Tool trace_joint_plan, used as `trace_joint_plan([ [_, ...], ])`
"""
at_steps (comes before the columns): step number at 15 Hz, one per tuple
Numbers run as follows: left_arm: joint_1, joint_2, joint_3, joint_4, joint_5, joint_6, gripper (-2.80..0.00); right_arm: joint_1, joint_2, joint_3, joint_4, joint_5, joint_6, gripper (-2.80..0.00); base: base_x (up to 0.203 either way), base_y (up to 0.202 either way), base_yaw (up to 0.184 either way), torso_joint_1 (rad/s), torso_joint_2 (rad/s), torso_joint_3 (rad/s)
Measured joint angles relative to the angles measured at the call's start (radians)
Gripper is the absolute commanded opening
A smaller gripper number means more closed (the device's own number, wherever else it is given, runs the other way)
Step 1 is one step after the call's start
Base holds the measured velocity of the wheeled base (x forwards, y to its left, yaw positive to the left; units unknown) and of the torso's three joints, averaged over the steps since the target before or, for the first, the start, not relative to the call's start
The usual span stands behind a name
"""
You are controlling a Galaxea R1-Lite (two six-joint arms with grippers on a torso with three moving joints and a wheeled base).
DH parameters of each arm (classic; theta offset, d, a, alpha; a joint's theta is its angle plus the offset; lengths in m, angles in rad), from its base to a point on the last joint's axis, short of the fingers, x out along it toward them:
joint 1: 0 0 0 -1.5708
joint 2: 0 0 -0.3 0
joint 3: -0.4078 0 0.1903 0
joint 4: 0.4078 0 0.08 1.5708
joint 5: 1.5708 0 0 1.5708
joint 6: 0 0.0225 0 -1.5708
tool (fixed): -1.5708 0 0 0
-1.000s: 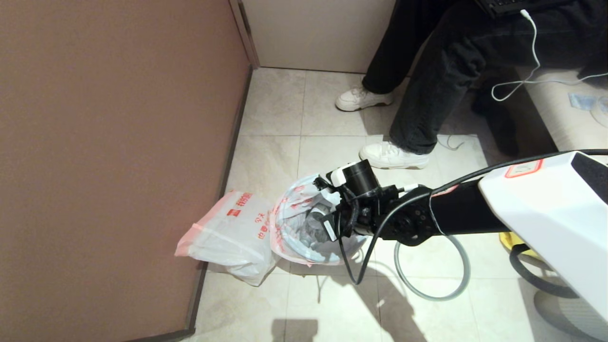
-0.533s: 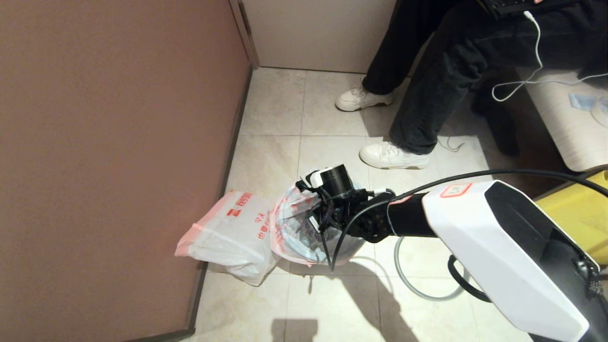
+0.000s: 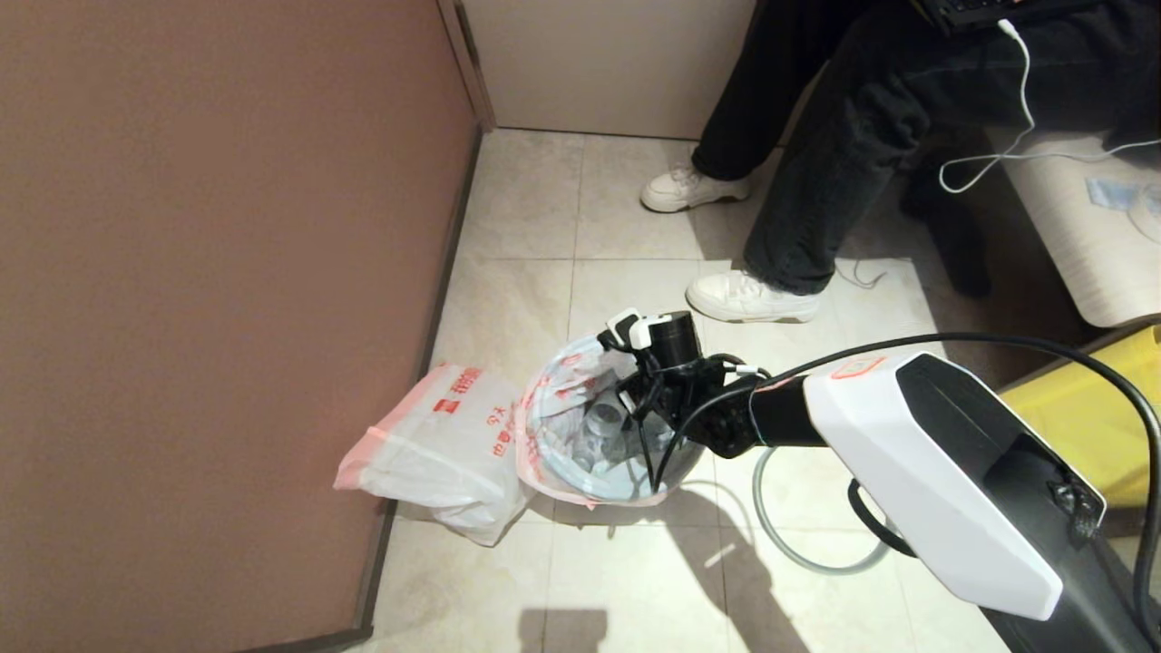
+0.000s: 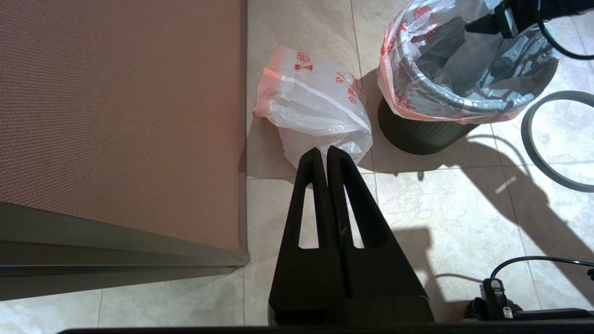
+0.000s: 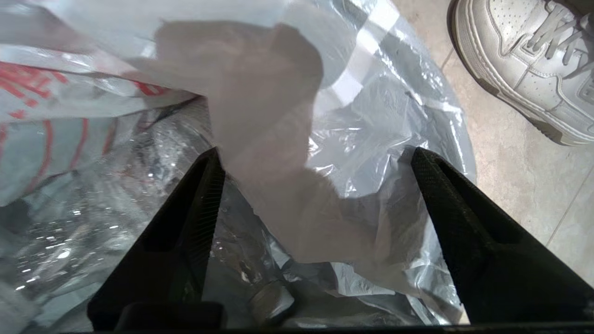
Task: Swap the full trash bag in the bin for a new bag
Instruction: Place the trash bag on the floor
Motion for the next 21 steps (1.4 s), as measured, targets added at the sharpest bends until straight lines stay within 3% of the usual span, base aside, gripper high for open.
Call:
trace_joint_plan([
  [5, 0.0, 0.0, 0.0, 0.0, 0.0, 0.0, -2.8, -0.032, 0.045, 0.0, -0.076, -0.001, -0.001, 0.0, 0.0, 0.0, 0.0, 0.0, 0.0, 0.0],
  [6, 0.0, 0.0, 0.0, 0.0, 0.0, 0.0, -2.8, -0.033, 0.055, 0.0, -0.103, -0.002, -0.002, -2.8, 0.0, 0.0, 0.0, 0.0, 0.0, 0.0],
  [17, 0.0, 0.0, 0.0, 0.0, 0.0, 0.0, -2.8, -0.012, 0.053, 0.007, -0.119, -0.009, 0.01, -2.8, 0.0, 0.0, 0.0, 0.0, 0.0, 0.0],
  [19, 0.0, 0.0, 0.0, 0.0, 0.0, 0.0, -2.8, 0.003, 0.022, 0.01, -0.033, -0.008, 0.065, -2.8, 0.0, 0.0, 0.0, 0.0, 0.0, 0.0],
  [21, 0.0, 0.0, 0.0, 0.001, 0.0, 0.0, -2.8, 0.021, -0.027, 0.009, 0.105, 0.014, 0.186, -2.8, 0.0, 0.0, 0.0, 0.0, 0.0, 0.0],
])
